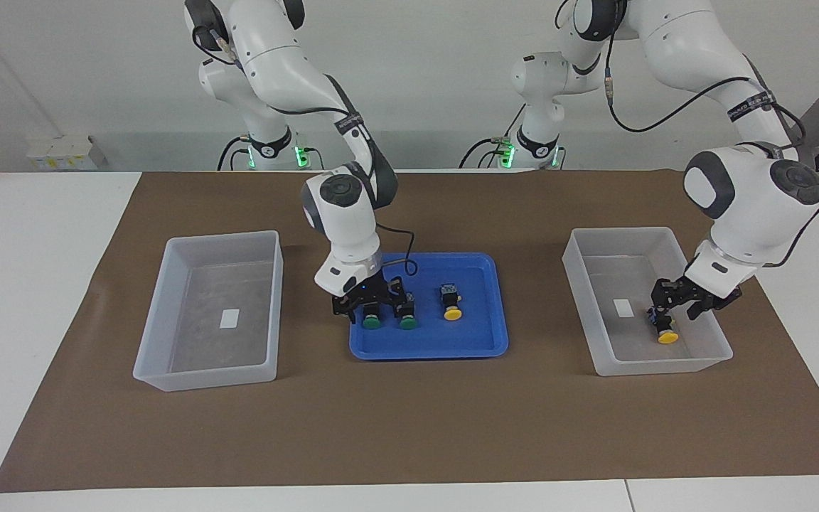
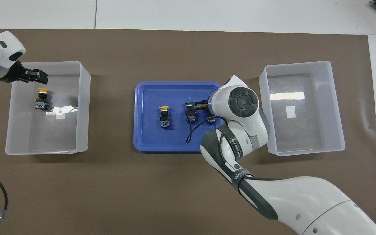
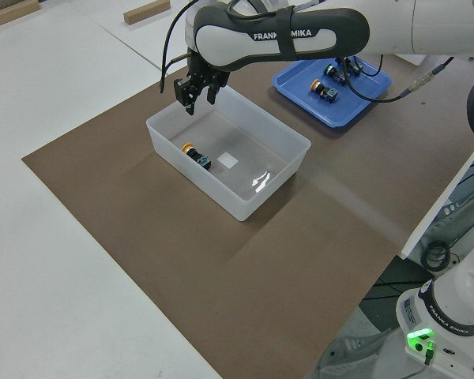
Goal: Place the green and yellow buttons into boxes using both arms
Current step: 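Grasp a green button with the right gripper while the left gripper withdraws, then carry the green button to the box while the left gripper reaches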
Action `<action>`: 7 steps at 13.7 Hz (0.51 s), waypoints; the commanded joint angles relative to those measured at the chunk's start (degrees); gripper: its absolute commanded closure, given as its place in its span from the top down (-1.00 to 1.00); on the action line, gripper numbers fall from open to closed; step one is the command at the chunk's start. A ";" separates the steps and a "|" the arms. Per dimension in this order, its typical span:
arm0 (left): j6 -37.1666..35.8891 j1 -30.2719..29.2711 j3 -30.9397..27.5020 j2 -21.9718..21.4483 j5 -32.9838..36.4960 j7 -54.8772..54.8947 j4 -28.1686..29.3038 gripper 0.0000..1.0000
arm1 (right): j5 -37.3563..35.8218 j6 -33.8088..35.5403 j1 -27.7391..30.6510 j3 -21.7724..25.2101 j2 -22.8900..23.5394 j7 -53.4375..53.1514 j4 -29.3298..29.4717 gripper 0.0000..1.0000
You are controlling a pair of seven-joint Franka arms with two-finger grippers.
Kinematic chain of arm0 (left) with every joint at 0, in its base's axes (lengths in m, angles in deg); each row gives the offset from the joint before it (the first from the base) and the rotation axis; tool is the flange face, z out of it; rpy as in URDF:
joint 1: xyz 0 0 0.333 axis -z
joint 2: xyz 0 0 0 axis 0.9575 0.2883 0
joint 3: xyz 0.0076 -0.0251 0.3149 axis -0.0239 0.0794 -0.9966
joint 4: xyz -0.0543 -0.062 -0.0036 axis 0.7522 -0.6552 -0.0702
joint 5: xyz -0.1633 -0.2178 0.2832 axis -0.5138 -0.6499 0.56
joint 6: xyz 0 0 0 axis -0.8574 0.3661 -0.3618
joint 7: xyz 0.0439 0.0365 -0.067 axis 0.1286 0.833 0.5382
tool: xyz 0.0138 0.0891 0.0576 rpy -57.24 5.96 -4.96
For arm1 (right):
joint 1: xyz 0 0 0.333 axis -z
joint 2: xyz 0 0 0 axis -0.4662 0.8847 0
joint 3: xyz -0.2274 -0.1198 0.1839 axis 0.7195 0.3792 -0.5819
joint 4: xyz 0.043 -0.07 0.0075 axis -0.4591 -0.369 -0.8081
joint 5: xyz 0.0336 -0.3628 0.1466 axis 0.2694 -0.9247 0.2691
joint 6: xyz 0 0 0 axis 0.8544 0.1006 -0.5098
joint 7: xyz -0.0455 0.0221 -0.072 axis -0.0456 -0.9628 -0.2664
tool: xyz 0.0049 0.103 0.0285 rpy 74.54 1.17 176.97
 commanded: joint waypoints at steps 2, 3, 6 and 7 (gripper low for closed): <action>-4.03 9.22 -0.52 0.15 0.34 -14.33 -2.54 0.30 | -1.56 -0.82 -0.48 0.02 0.14 -1.66 -0.23 0.60; -4.03 11.60 -0.35 0.07 0.34 -18.73 -2.54 0.30 | -1.91 -0.82 -0.39 0.02 0.14 -1.66 -0.49 0.51; -0.80 16.97 -0.17 0.07 -2.29 -27.80 -1.76 0.26 | -1.92 -0.99 -0.39 0.02 0.05 -1.66 -1.19 0.34; 0.61 18.81 -0.17 -0.11 -2.39 -29.83 -0.88 0.26 | -1.92 -0.99 -0.39 0.02 0.05 -1.66 -1.28 0.30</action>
